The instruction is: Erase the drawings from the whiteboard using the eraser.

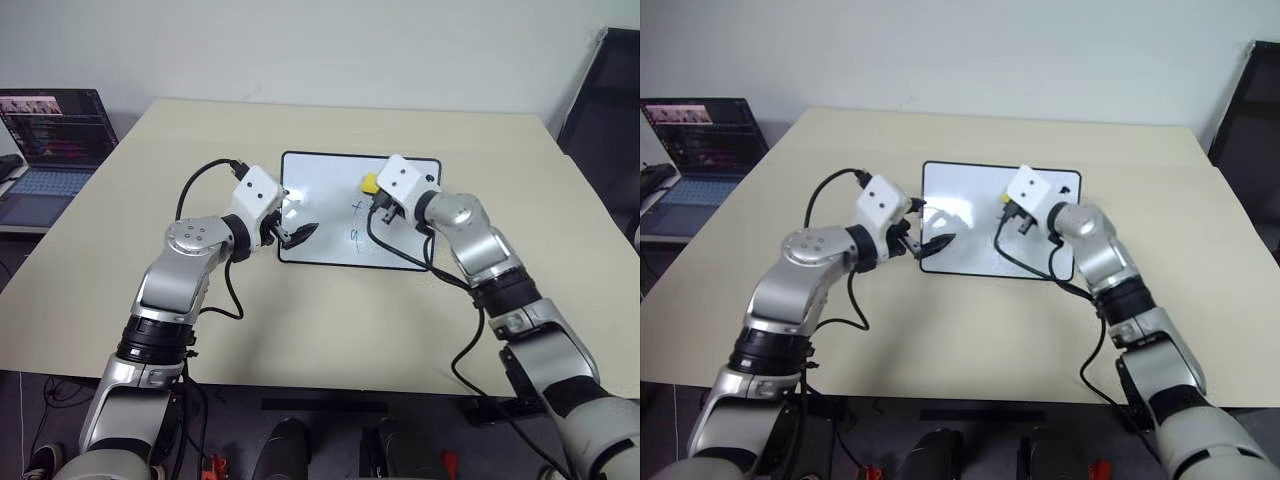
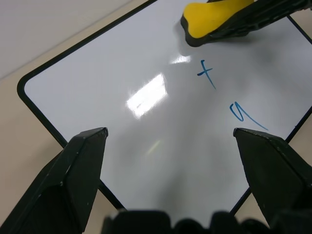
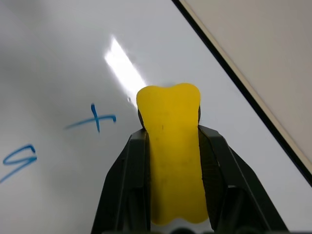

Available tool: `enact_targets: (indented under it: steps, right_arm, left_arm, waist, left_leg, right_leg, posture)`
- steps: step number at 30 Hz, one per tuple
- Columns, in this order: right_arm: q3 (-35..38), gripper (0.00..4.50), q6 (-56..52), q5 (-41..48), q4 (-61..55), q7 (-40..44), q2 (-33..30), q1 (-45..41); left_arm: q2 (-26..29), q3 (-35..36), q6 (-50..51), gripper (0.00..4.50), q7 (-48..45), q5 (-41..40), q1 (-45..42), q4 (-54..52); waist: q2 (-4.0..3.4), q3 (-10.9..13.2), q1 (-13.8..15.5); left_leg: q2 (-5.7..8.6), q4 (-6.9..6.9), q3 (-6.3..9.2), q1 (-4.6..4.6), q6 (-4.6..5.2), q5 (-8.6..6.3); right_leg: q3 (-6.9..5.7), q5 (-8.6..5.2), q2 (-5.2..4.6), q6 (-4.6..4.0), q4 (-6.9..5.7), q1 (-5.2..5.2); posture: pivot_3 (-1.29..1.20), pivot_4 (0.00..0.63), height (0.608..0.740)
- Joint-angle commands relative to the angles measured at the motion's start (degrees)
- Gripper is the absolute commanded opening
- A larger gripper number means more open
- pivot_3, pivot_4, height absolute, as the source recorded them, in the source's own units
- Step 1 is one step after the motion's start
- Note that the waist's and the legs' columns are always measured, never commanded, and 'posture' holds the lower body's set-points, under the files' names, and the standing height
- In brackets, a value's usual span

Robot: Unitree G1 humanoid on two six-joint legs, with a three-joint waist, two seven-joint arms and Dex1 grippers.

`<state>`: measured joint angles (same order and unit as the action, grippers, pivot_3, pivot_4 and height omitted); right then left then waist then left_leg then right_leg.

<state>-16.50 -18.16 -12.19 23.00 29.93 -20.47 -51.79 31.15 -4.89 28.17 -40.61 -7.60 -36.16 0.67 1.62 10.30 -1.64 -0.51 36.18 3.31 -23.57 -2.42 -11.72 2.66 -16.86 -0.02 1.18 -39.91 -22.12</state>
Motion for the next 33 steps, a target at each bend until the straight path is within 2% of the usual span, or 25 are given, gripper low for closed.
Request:
enact_targets:
  steps: [1, 6, 11, 15, 20, 27, 33]
  right_arm:
    - [1.8, 1.00, -3.3, -0.5, -0.6, -0.5, -1.3, 1.8]
    - [5.5, 1.00, -6.0, 3.7, -5.7, -0.6, 1.9, 1.0]
    - [10.9, 1.00, -11.7, 11.9, -17.3, 1.6, 4.0, 3.0]
    - [15.7, 1.00, -15.6, 19.4, -29.9, 3.4, 3.9, 10.2]
    - [18.4, 1.00, -15.5, 23.9, -40.9, 4.3, 1.6, 22.3]
    - [20.8, 1.00, -16.7, 28.3, -48.1, 4.1, -1.0, 32.7]
    - [19.7, 1.00, -14.2, 27.4, -49.8, 2.8, -2.4, 37.4]
  left_arm:
    - [-0.2, 0.2, -0.5, 4.50, 0.0, -0.1, -1.5, -1.8]
    - [-0.1, 0.4, -0.1, 4.50, 0.1, -0.3, -1.5, -1.9]
    - [-0.1, 2.7, 1.4, 4.50, 1.1, -1.8, -0.1, -3.0]
    - [-0.4, 6.3, 4.4, 4.50, 2.3, -5.1, 3.2, -6.4]
    - [1.2, 8.7, 6.9, 4.50, 1.2, -8.4, 7.2, -11.1]
    - [1.0, 10.3, 5.8, 4.50, 2.3, -9.7, 9.7, -11.6]
    - [1.1, 11.7, 4.8, 4.50, 3.2, -10.1, 11.3, -9.3]
  waist:
    - [0.00, 0.0, 0.0]
    - [0.00, 0.0, -0.1]
    - [-0.02, 0.0, -0.2]
    - [-0.02, 0.0, -0.2]
    - [-0.02, 0.0, -0.1]
    - [-0.03, 0.0, -0.2]
    - [-0.03, 0.0, -0.2]
  left_leg:
    - [-0.02, 0.00, -0.01, 0.02, 0.00, 0.00]
    - [-0.04, -0.01, -0.02, 0.03, 0.00, 0.01]
    - [-0.05, -0.08, 0.03, -0.25, 0.00, 0.01]
    - [-0.07, -0.21, 0.11, -0.31, 0.01, 0.00]
    - [-0.03, -0.22, 0.18, -0.38, 0.02, -0.01]
    - [-0.07, -0.20, 0.13, -0.26, 0.01, -0.01]
    - [-0.07, -0.20, 0.09, -0.25, 0.01, -0.01]
  right_leg:
    - [0.01, 0.00, 0.00, 0.00, 0.00, 0.00]
    - [0.02, 0.00, 0.01, 0.00, 0.00, 0.00]
    - [-0.02, 0.00, 0.01, -0.01, 0.02, -0.25]
    - [-0.09, -0.01, -0.02, -0.02, 0.30, -0.22]
    - [-0.14, -0.01, -0.07, -0.02, 0.50, -0.17]
    - [-0.13, -0.02, -0.03, 0.01, 0.46, -0.09]
    - [-0.09, -0.03, -0.01, 0.01, 0.46, -0.11]
  posture:
    - [0.00, 0.150, 0.740]
    - [0.00, 0.150, 0.740]
    - [0.00, 0.150, 0.740]
    - [0.00, 0.150, 0.740]
    - [0.00, 0.150, 0.740]
    - [0.00, 0.150, 0.740]
    - [0.00, 0.150, 0.740]
